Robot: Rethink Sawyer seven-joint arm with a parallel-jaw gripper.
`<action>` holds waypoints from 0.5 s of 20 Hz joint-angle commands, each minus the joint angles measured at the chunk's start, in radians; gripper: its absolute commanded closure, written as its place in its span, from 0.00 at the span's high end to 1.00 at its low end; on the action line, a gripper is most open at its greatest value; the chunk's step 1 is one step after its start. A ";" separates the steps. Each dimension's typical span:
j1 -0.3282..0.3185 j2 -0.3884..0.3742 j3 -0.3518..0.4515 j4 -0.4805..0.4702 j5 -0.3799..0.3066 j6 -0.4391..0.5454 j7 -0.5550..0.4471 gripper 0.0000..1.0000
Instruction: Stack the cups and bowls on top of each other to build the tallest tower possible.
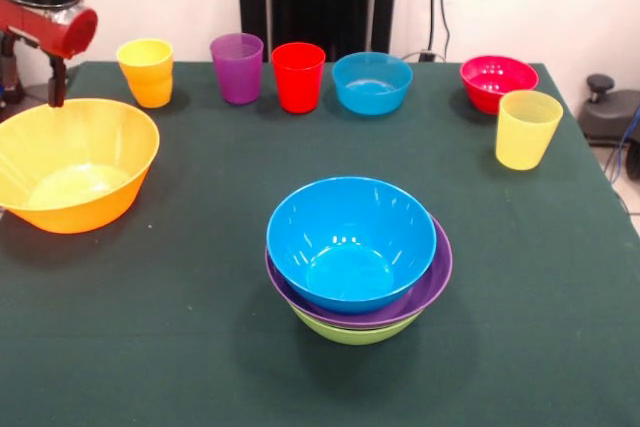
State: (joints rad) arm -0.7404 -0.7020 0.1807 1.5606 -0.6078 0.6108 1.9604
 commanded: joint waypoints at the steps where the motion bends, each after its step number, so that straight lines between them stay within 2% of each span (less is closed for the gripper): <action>1: 0.019 0.092 0.148 -0.009 0.027 0.052 -0.158 1.00; 6: 0.010 0.153 0.159 0.008 0.015 -0.026 -0.116 1.00; 10: 0.005 0.167 0.151 0.027 -0.008 -0.076 -0.089 1.00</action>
State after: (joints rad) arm -0.7403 -0.6342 0.2326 1.5587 -0.5952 0.6054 1.9604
